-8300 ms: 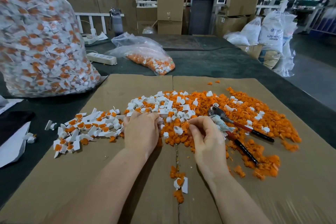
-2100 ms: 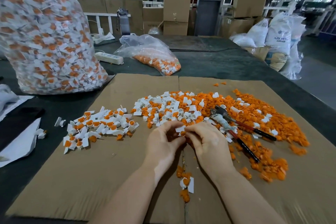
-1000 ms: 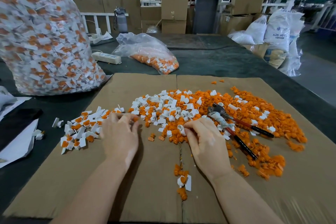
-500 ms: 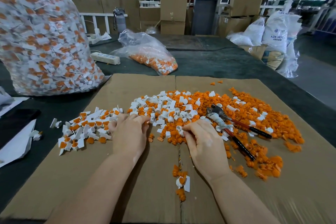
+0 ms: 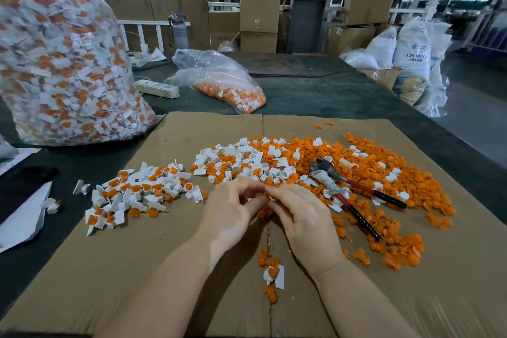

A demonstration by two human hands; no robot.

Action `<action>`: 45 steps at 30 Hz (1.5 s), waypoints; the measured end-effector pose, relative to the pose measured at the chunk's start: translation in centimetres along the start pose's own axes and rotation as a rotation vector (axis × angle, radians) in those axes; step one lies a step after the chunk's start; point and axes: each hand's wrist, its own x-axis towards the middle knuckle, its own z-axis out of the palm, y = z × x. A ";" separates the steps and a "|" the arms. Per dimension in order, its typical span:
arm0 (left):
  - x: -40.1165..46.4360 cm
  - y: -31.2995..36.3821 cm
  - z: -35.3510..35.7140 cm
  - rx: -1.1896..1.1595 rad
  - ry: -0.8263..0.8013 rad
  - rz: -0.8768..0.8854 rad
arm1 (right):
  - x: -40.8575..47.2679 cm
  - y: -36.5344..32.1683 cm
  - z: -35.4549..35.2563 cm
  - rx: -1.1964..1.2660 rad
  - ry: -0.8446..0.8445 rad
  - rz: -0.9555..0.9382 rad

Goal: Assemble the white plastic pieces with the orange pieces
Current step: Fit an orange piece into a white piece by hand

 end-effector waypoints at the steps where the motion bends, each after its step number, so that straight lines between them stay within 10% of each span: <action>1: -0.1 -0.1 0.0 -0.020 0.000 -0.009 | 0.0 0.0 0.0 0.005 -0.004 0.002; 14: -0.9 -2.1 0.0 0.120 0.248 -0.150 | -0.1 0.0 0.0 -0.044 0.043 0.040; 25: -0.2 -2.3 0.9 0.180 0.169 -0.104 | -0.2 -0.7 -0.6 -0.059 -0.289 -0.038; 45: 1.2 -1.1 3.3 0.127 0.152 -0.131 | -0.2 0.2 0.1 -0.359 -0.117 0.283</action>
